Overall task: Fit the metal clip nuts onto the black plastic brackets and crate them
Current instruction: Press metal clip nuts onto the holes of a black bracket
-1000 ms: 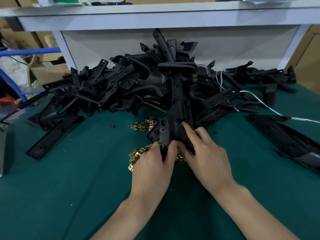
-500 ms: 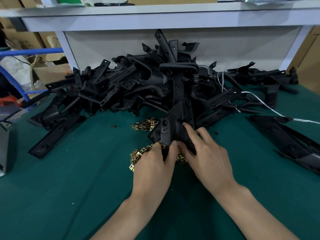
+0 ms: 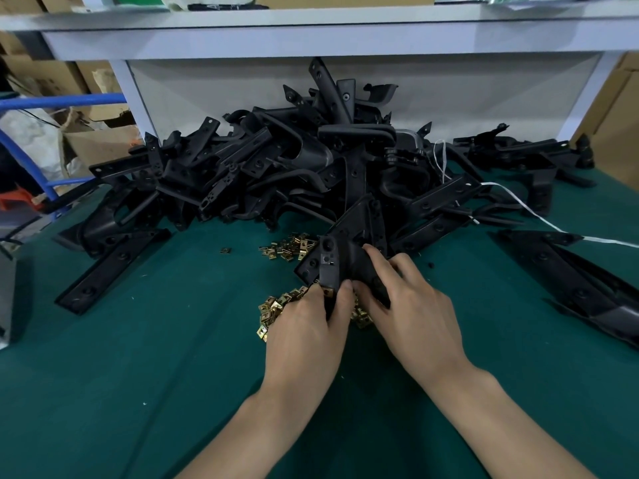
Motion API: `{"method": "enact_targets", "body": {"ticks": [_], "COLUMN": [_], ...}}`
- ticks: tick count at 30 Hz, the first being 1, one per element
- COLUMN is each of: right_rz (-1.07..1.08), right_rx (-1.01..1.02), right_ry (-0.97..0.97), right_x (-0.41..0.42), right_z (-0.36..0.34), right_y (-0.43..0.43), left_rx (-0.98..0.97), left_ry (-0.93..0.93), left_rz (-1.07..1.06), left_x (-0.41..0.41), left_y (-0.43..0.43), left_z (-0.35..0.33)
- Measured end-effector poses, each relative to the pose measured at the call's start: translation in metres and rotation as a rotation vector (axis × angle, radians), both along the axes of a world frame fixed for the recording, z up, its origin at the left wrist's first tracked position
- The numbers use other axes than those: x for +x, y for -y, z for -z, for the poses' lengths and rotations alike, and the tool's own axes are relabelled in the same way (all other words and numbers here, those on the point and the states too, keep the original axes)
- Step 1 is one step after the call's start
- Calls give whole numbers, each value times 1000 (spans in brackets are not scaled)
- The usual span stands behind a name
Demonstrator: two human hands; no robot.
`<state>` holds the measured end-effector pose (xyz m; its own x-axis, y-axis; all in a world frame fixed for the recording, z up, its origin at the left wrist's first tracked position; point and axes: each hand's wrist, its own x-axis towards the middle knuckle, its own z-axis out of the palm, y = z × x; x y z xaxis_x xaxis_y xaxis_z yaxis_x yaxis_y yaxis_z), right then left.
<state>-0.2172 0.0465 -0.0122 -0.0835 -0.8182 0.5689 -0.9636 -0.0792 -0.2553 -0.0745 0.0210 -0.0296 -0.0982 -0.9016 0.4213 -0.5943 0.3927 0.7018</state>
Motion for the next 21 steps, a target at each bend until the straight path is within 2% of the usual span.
{"method": "enact_targets", "body": {"ticks": [21], "right_rz": [-2], "right_rx": [11], "right_ry": [16], "right_x": [0], "right_z": [0], "right_y": [1], "left_rx": [53], "left_ry": [-13], "left_rz": [25], "left_x": [1], "left_y": [-2], "left_z": [-4]}}
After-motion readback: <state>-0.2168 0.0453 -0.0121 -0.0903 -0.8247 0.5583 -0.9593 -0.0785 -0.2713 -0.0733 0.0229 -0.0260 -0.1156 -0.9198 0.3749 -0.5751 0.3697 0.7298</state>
